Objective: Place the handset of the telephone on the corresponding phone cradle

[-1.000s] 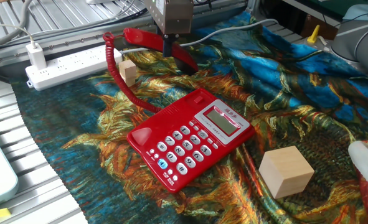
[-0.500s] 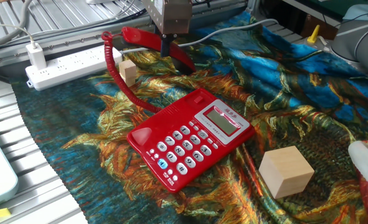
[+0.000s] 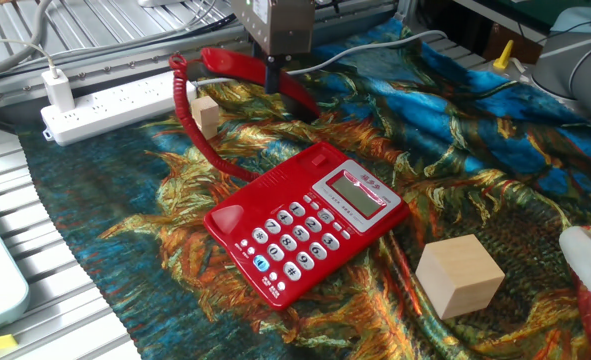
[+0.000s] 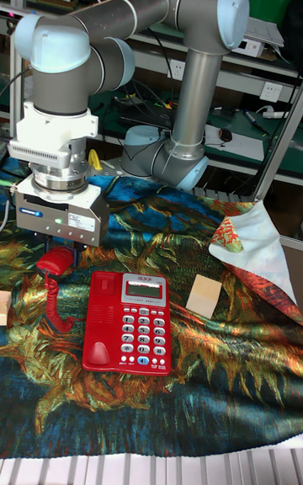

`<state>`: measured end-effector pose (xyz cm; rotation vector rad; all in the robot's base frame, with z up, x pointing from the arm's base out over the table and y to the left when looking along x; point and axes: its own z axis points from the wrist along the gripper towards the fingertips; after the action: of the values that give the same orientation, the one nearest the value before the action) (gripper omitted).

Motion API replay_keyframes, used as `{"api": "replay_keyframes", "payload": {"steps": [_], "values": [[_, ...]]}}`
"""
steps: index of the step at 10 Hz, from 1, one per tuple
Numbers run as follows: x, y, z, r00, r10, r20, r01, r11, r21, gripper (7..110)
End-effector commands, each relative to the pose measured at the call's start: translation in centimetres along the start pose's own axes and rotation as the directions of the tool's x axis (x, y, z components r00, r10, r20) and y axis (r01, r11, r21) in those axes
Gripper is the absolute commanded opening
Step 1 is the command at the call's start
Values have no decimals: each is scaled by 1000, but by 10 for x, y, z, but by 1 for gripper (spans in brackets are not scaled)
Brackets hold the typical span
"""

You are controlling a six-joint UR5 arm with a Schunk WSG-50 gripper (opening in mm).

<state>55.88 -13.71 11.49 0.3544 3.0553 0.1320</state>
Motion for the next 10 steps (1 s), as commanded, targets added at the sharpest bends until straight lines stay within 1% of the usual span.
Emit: {"api": "replay_keyframes", "payload": {"steps": [1,6,8,10], "values": [[0,2,-1,1000,-9,0,9,1000,-11,7],[-2,-1,-2,1000,-23,3,23,1000,0,7],[-5,4,-5,1000,-26,3,26,1000,1,7],[-10,14,-9,1000,-22,-3,22,1000,-4,7]]}}
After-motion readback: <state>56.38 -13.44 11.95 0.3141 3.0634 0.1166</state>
